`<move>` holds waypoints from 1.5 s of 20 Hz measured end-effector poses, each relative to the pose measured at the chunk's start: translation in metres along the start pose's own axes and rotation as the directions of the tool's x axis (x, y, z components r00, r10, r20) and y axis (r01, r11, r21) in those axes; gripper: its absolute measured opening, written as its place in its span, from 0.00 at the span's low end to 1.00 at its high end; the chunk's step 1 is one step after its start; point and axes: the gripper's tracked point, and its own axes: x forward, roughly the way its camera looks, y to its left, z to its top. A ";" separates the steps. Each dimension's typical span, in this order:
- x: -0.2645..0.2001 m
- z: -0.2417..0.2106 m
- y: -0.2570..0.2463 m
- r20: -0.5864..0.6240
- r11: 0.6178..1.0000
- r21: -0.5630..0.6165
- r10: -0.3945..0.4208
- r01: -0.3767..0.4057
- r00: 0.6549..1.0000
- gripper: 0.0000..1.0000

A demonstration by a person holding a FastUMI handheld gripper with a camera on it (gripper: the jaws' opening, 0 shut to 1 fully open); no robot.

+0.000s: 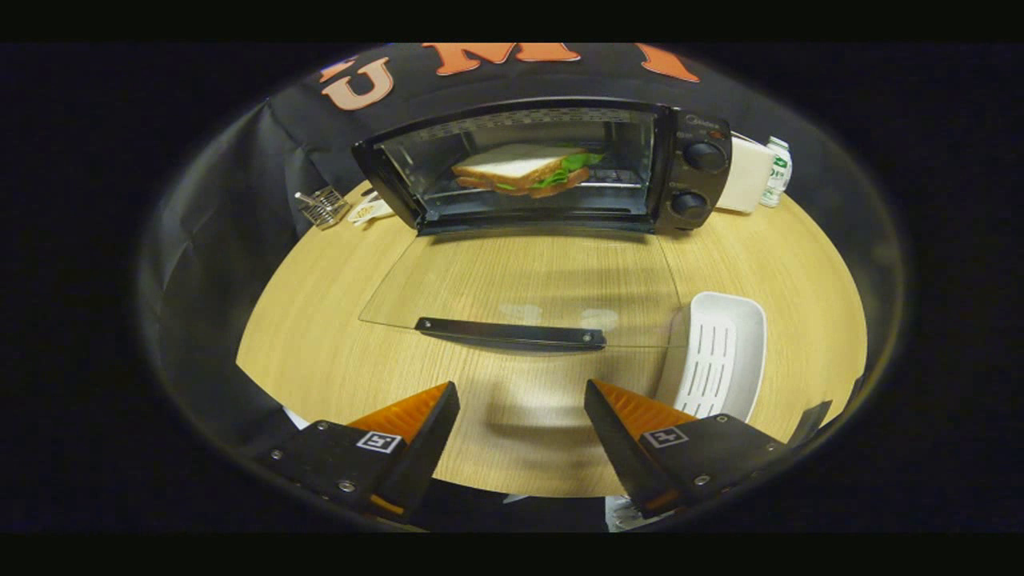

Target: Open the toaster oven, put the food inside, and close the toaster oven door.

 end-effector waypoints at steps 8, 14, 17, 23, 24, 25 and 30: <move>0.032 0.008 0.004 -0.030 0.996 0.029 -0.085 0.086 0.996 0.90; 0.043 0.010 0.008 -0.055 0.991 0.020 -0.132 0.134 0.990 0.88; 0.038 0.015 0.009 -0.037 0.990 0.042 -0.131 0.133 0.991 0.88; 0.005 0.045 0.015 0.051 0.994 0.022 -0.108 0.107 0.993 0.86; -0.015 0.044 0.014 0.075 0.995 0.017 -0.102 0.101 0.992 0.87; -0.021 0.052 0.015 0.097 0.995 0.011 -0.095 0.095 0.991 0.87; -0.014 0.095 0.016 0.149 0.996 -0.010 -0.086 0.089 0.985 0.86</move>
